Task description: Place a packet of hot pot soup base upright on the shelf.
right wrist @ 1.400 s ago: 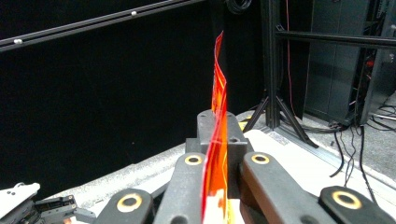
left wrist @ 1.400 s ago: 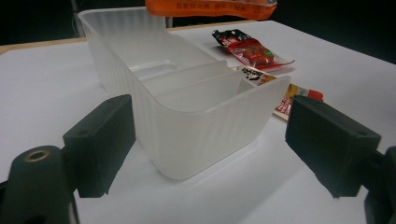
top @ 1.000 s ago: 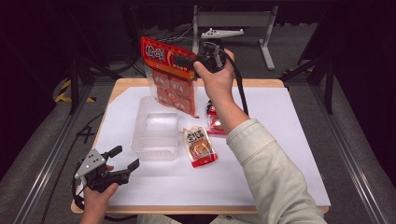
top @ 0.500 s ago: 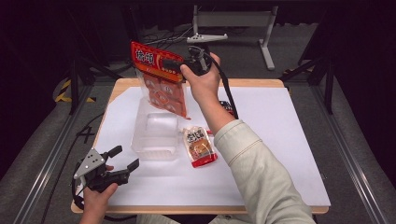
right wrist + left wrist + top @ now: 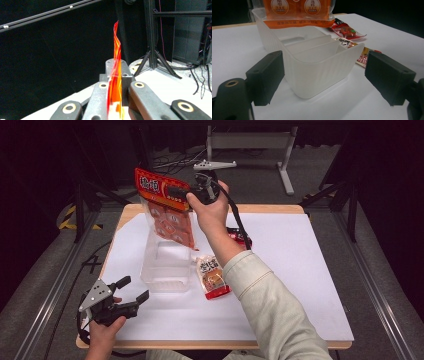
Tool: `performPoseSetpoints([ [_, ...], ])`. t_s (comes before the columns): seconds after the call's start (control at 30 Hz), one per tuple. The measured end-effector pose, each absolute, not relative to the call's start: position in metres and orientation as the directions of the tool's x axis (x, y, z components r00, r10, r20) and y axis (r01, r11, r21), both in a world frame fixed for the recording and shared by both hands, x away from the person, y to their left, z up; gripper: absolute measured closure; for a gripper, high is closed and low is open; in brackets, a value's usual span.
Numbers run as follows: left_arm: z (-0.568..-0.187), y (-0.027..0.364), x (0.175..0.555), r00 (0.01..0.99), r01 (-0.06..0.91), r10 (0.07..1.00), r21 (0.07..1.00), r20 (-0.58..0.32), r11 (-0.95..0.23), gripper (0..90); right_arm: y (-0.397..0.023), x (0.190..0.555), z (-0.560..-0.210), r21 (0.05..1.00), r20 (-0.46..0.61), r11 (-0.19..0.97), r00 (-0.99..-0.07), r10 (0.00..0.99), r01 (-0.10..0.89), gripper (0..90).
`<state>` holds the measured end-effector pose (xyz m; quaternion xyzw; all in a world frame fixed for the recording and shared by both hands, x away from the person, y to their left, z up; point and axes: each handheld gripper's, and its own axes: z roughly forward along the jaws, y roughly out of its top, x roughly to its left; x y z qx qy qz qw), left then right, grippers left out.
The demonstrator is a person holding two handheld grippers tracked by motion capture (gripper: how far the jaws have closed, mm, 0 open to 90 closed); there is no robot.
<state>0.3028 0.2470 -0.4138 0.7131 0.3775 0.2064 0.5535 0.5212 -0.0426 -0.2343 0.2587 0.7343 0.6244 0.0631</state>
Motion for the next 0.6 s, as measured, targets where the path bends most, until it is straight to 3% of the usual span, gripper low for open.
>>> performPoseSetpoints([
  [0.6,-0.413,0.247,0.303,0.631,0.305,0.766,0.947,-0.121,-0.102,16.8,-0.032,0.519,-0.249,0.949,0.244,0.057,-0.840,0.484,0.309,90.0],
])
